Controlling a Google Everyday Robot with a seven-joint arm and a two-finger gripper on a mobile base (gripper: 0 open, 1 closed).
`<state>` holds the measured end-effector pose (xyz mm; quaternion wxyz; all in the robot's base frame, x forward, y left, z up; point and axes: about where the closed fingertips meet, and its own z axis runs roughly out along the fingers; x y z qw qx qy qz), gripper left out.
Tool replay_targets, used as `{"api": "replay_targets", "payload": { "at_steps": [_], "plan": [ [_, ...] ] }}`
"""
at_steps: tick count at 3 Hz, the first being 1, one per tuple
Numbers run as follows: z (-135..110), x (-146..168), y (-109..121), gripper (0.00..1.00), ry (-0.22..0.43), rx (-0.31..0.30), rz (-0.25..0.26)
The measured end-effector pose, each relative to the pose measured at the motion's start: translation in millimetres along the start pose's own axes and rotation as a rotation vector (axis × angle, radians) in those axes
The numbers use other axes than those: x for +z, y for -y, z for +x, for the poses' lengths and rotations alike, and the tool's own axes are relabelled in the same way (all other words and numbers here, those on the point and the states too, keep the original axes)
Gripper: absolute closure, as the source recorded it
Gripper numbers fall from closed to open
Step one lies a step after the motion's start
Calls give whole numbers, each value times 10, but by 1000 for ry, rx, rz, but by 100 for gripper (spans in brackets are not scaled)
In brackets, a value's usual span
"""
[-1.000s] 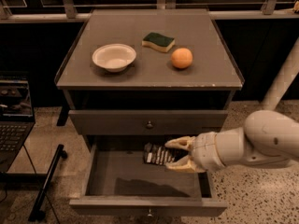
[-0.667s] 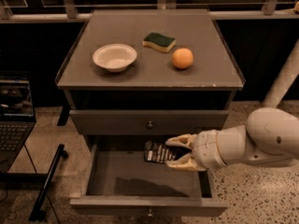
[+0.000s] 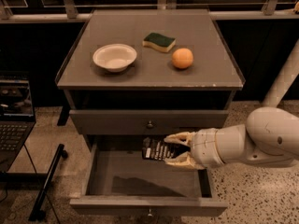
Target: Pick rxbar chocolate from middle drawer and place on counter
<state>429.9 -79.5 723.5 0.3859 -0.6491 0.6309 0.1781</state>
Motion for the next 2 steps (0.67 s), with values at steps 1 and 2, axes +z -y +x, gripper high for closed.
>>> {"api": "replay_targets", "payload": {
  "at_steps": [1, 2],
  "plan": [
    [-223, -290, 268, 100, -50, -75, 17],
    [-416, -687, 640, 100, -141, -141, 8]
  ]
}}
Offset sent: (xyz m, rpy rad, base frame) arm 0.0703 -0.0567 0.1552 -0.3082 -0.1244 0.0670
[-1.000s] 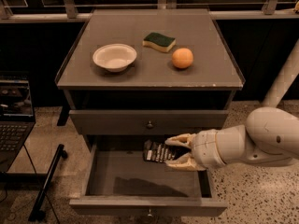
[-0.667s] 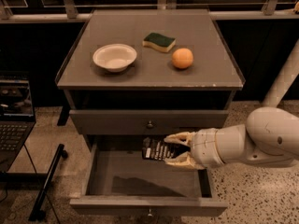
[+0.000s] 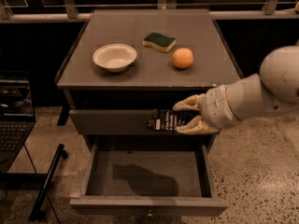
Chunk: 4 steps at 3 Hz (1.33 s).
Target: Pick rxbar chocolate from middle drawer and place on counter
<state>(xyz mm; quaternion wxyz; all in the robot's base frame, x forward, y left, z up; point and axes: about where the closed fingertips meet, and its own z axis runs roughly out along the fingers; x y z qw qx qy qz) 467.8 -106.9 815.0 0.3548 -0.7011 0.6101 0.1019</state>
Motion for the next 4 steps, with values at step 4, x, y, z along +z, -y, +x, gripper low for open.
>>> {"api": "replay_targets", "payload": {
  "at_steps": [4],
  "plan": [
    [551, -806, 1140, 100, 41, 25, 121]
  ]
}}
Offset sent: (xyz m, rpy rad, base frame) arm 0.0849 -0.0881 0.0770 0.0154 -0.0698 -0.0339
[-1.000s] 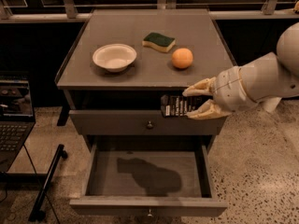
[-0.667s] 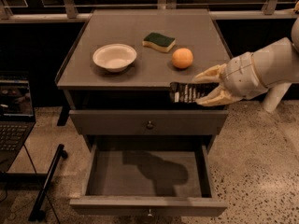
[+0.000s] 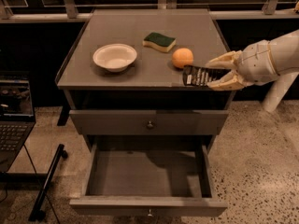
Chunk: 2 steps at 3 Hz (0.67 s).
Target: Pick rxbar chocolate from middle drawer and place on counter
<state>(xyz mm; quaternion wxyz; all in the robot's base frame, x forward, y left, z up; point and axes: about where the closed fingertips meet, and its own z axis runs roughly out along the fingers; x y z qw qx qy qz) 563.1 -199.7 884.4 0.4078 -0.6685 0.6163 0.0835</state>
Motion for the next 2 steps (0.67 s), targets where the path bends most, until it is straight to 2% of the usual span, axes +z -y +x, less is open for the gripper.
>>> {"api": "replay_targets", "payload": {
  "at_steps": [2],
  "plan": [
    [277, 5, 384, 100, 27, 82, 114]
  ]
}}
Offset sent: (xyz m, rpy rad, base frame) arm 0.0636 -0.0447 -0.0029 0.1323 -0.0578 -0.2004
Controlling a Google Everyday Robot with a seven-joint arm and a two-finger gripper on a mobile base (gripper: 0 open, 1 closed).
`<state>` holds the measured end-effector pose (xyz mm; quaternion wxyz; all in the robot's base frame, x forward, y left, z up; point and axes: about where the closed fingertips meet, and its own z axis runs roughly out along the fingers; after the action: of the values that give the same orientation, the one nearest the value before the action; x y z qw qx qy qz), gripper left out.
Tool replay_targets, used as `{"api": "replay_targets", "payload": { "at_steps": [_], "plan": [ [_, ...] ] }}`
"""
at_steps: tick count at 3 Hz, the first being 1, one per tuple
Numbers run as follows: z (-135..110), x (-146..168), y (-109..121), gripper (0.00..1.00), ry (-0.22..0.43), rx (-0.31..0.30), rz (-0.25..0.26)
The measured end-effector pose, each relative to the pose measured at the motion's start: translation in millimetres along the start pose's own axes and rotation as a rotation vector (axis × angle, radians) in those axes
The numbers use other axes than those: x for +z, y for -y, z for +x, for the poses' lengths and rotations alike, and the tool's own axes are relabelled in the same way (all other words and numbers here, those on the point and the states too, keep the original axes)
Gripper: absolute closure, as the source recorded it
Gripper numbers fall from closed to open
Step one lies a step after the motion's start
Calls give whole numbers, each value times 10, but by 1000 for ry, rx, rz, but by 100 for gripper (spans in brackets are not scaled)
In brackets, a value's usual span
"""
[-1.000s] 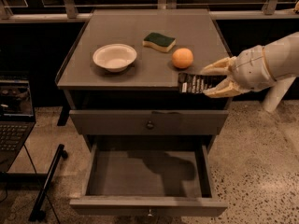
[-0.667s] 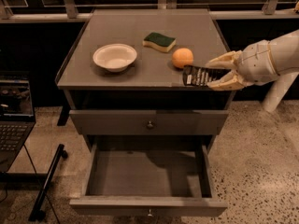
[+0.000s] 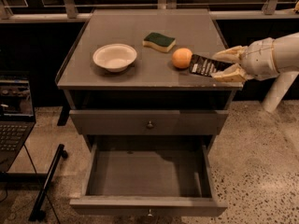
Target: Pick rxbar chocolate from middle drawer and place on counter
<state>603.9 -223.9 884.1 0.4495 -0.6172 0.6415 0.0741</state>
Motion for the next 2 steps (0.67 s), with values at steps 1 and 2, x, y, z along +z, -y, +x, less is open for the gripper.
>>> {"api": "replay_targets", "payload": {
  "at_steps": [1, 2],
  "plan": [
    [137, 67, 133, 100, 3, 59, 43],
    [312, 165, 212, 100, -16, 127, 63]
  ]
}}
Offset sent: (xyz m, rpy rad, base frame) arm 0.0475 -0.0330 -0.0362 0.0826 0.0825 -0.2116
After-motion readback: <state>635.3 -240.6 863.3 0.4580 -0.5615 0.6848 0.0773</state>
